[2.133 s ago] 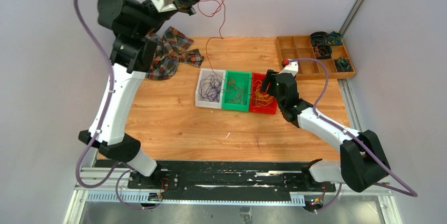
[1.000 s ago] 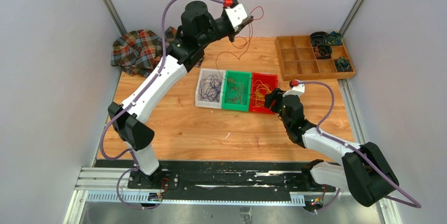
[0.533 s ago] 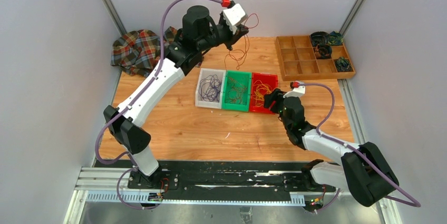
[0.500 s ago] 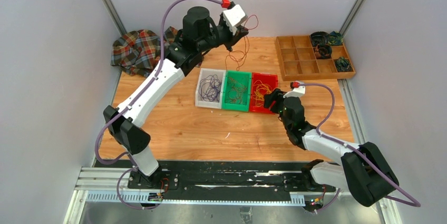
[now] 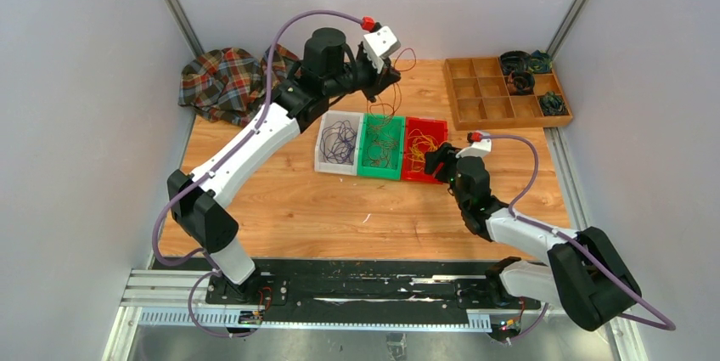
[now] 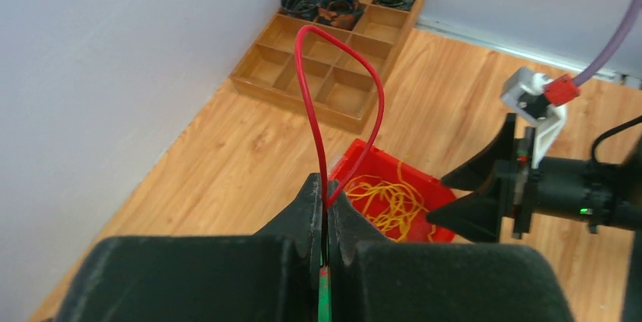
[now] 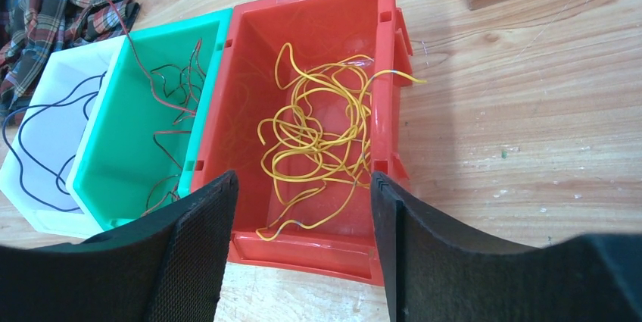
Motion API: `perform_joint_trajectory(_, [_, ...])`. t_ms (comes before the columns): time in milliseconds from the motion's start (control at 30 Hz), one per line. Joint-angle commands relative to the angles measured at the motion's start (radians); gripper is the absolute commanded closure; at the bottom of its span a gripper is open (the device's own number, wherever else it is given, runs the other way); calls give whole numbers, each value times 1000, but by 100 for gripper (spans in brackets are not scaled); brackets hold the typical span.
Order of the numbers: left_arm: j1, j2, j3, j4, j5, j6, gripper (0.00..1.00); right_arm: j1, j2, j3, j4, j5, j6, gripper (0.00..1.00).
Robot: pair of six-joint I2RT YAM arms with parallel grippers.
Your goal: Untangle the cables
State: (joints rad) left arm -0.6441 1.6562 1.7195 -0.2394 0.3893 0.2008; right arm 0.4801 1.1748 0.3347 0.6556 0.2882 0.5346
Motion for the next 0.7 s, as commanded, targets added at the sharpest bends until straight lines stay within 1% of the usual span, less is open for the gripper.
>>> perform_joint_trajectory(0, [-31,9,19,-2,64,-113,100,-8,10,-11,35,12,10,35])
perform_joint_trajectory(133, [-52,-5,-25,-21,104,-173,100,-8,9,-12,38,11,9,35])
perform_joint_trajectory(267, [-60,-28,-106,-36,94,-151,100,-9,1,-21,48,11,10,35])
perform_joint_trajectory(433, [-58,5,-130,-55,34,-16,100,-9,-3,-27,55,11,10,35])
perform_joint_trajectory(667, [-55,146,-48,-98,-26,145,100,-9,-4,-31,60,10,10,35])
